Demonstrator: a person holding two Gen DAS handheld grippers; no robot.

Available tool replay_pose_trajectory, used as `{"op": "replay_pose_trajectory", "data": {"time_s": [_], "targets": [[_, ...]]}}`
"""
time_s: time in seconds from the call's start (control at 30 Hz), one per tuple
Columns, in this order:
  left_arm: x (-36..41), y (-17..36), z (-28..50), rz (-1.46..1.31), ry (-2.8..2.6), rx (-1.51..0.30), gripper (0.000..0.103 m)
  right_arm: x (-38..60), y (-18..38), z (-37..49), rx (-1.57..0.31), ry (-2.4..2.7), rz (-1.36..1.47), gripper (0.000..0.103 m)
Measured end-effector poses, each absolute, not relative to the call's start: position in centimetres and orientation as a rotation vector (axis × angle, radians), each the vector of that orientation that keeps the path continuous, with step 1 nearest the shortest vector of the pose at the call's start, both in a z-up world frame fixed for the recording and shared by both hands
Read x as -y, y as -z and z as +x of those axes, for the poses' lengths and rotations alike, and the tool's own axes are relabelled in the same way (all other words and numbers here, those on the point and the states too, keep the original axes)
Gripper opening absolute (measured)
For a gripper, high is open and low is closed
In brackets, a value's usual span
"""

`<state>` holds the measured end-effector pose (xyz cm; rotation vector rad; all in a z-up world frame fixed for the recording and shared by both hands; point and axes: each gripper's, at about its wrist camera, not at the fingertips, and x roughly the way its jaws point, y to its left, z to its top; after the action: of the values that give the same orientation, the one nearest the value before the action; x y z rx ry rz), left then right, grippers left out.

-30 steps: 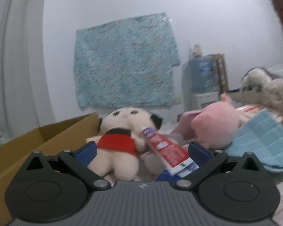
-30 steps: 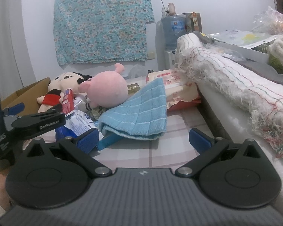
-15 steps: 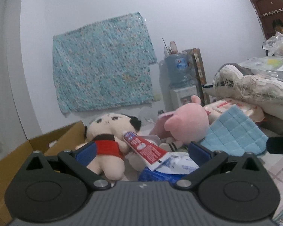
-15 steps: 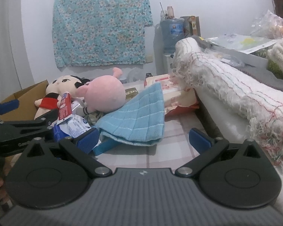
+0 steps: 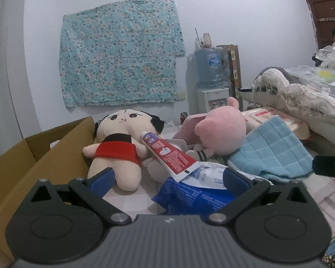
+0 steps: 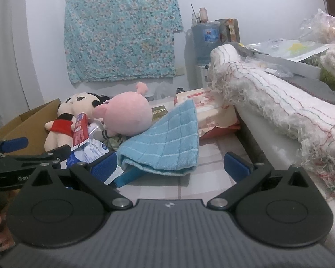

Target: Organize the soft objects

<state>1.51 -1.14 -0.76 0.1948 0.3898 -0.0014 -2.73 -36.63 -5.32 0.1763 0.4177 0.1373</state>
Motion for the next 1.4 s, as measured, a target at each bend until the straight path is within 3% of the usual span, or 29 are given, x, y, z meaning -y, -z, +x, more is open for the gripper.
{"op": "replay_pose_trajectory", "data": {"time_s": [0.9, 1.4], "targets": [[1.6, 1.4, 1.0, 0.19, 0.251, -0.437, 0.103, 38.9, 6.9, -1.0, -0.497, -0.113, 0.349, 0.102], [-2.1, 3.6, 7.1, -0.179, 0.338, -0.675, 0.103, 39.4, 7.7, 9.2, -0.705, -0.232, 0.475, 0.101]]}}
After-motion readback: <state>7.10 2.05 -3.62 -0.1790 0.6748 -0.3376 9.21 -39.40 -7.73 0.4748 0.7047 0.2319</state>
